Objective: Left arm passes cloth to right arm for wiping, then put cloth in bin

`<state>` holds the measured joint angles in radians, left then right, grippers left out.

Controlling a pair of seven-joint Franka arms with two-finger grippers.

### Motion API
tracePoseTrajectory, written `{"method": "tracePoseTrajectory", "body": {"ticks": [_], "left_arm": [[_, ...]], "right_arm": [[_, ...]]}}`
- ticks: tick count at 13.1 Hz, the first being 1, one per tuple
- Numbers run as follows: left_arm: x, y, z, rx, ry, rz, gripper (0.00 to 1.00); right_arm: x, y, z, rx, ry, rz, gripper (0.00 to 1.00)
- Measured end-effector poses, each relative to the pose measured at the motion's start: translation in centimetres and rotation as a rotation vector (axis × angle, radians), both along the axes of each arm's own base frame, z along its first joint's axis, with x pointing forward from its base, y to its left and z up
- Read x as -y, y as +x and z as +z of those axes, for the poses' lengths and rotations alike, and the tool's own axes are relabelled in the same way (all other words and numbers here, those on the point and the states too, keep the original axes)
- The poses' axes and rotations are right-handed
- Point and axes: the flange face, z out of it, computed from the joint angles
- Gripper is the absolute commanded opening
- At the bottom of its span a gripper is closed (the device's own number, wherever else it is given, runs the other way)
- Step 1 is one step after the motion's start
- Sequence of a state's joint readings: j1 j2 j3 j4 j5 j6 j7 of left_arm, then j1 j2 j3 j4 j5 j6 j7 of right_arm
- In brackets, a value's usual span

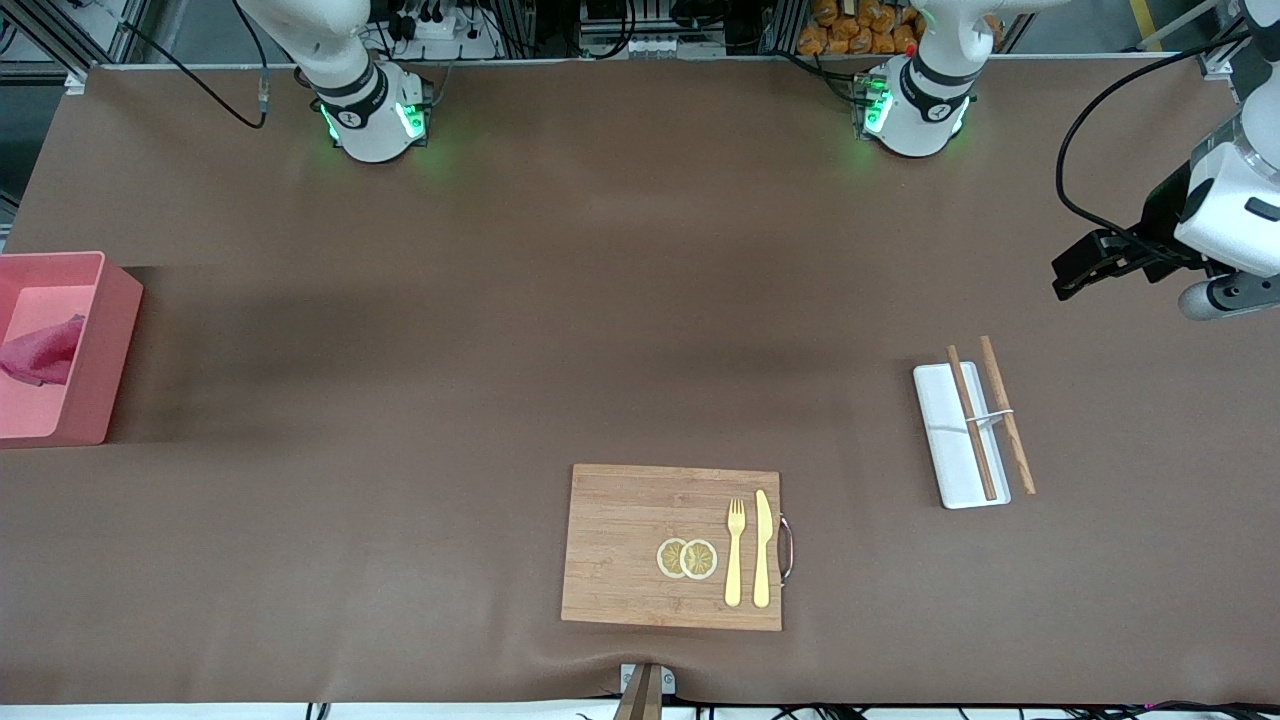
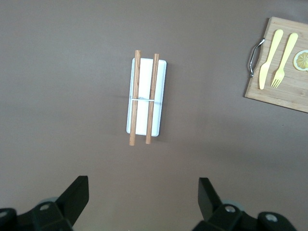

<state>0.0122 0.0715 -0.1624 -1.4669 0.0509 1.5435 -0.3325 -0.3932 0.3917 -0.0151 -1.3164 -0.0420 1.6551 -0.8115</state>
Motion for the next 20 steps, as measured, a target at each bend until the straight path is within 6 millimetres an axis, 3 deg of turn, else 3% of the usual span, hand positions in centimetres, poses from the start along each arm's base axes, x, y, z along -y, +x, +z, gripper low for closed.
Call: {"method": "tracePoseTrajectory", "body": {"ticks": [3, 5, 13, 15, 20], "left_arm": [[-0.1, 0.0, 0.0, 0.000, 0.000, 0.001, 1.00], [-0.1, 0.0, 0.0, 0.000, 0.000, 0.003, 1.00], [-0.3, 0.0, 0.0, 0.001, 0.000, 0.005, 1.00], [-0.3, 0.0, 0.0, 0.001, 0.000, 0.005, 1.00], [-0.3, 0.0, 0.1, 0.001, 0.000, 0.005, 1.00]], "right_arm": [[-8.1, 1.8, 2.5, -0.053, 0.002, -0.049, 1.00], [-12.3, 2.3, 3.6, -0.058, -0.009, -0.090, 1.00], [-23.6, 0.7, 7.9, -0.074, -0.049, -0.289, 1.00], [-25.2, -0.3, 9.4, -0.055, -0.053, -0.315, 1.00], [-24.1, -5.7, 13.1, 0.008, -0.038, -0.345, 1.00]]}}
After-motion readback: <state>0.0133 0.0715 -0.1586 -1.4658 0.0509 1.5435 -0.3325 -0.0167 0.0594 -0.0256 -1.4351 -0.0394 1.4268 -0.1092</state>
